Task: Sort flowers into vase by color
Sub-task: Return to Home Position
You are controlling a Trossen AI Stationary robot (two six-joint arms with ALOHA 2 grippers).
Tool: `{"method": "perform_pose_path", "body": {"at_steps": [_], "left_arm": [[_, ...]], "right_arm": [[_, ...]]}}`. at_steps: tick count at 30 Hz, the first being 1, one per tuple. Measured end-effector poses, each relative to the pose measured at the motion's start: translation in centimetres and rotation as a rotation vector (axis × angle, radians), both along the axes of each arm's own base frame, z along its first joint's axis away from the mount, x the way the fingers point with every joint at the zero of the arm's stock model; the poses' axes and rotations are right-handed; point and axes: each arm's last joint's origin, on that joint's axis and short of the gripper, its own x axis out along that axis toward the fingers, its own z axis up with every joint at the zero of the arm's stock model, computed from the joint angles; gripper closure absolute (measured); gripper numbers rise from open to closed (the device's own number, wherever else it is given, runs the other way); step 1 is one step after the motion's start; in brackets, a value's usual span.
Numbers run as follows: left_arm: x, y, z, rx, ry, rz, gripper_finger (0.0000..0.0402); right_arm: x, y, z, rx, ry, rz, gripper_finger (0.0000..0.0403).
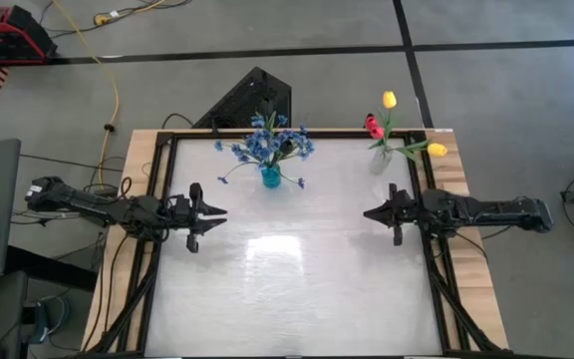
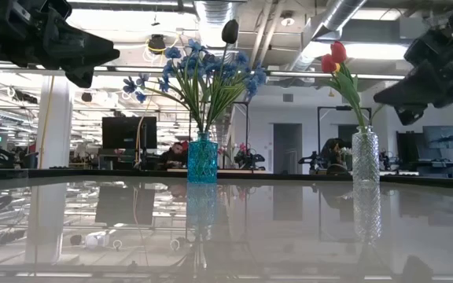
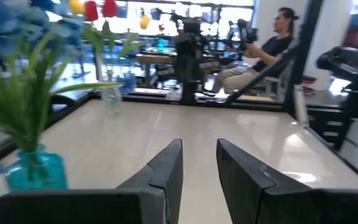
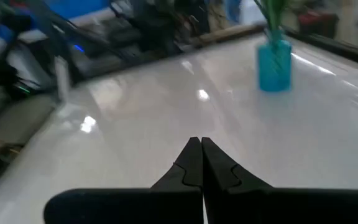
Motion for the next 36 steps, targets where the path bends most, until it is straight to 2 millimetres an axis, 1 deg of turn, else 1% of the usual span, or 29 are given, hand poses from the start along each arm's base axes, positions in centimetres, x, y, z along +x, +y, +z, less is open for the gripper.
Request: {"method": "perform_pose_path", "body": {"at_steps": [2, 6, 8, 11, 16, 23, 29, 36], "left_arm": [[0.0, -0.1, 0.0, -0.002, 0.0, -0.024, 0.0315], [0.0, -0.1, 0.1, 0.009, -0.012, -0.032, 0.0315], [0.0, -0.1, 0.2, 0.007, -0.027, -0.032, 0.0315], [0.0, -0.1, 0.3, -0.001, -0.035, -0.033, 0.0315], [0.0, -0.1, 0.3, -0.002, -0.032, -0.032, 0.0315], [0.0, -0.1, 0.2, -0.003, -0.028, -0.032, 0.0315], [0.0, -0.1, -0.4, 0.007, 0.042, -0.032, 0.0315], [-0.1, -0.1, -1.9, 0.034, 0.197, -0.032, 0.0315]], "right_arm": [[0.1, -0.1, 0.2, 0.003, -0.045, 0.045, 0.0386], [0.1, -0.3, 0.3, -0.072, -0.107, 0.134, 0.0386], [0.1, -0.4, 0.2, -0.104, -0.118, 0.145, 0.0386], [0.2, -0.6, 0.1, -0.156, -0.109, 0.136, 0.0381], [0.2, -1.0, 0.0, -0.175, -0.086, 0.031, 0.0352], [0.2, -1.0, 0.0, -0.177, -0.084, 0.027, 0.0342], [0.2, -1.0, -0.1, -0.177, -0.083, 0.025, 0.034], [0.2, -1.0, -0.1, -0.177, -0.082, 0.025, 0.0339]]}}
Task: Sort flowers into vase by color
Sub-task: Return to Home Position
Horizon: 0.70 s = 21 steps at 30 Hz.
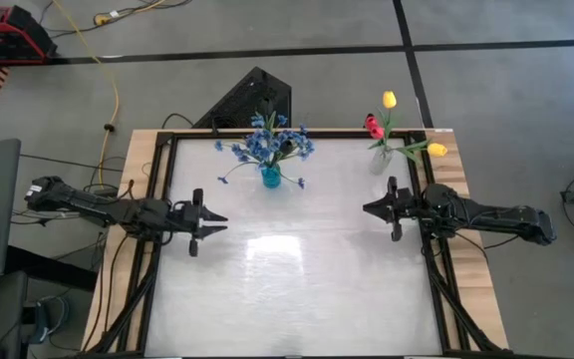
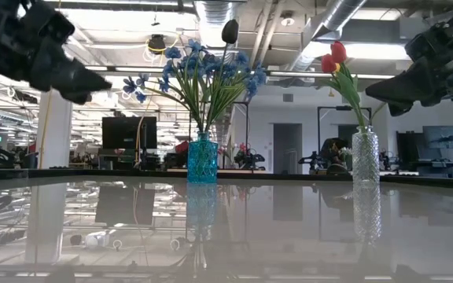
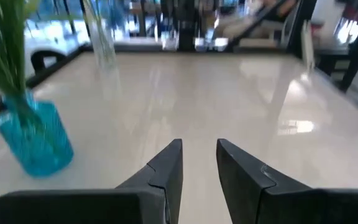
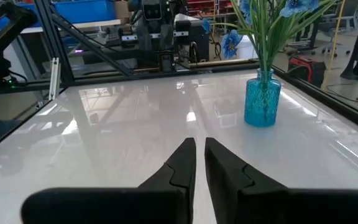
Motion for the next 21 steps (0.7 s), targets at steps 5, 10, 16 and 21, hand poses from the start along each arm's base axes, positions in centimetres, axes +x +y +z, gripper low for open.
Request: {"method": "perform_pose_path", "body": {"at_steps": [5, 10, 16, 21], "left_arm": [[-0.3, 0.1, -1.3, 0.025, 0.135, 0.0, 0.0315], [-0.8, 0.1, -2.6, 0.051, 0.274, 0.0, 0.0315], [-1.2, 0.2, -3.4, 0.069, 0.374, 0.0, 0.0315], [-1.2, 0.2, -3.3, 0.069, 0.37, 0.001, 0.0315]], "right_arm": [[0.0, 0.0, 0.0, 0.0, 0.0, 0.0, 0.0339], [0.0, 0.0, 0.0, 0.0, 0.001, 0.0, 0.0339], [0.0, 0.0, 0.0, 0.001, 0.001, 0.0, 0.0339], [0.0, 0.0, 0.0, 0.001, 0.001, 0.0, 0.0339]]}}
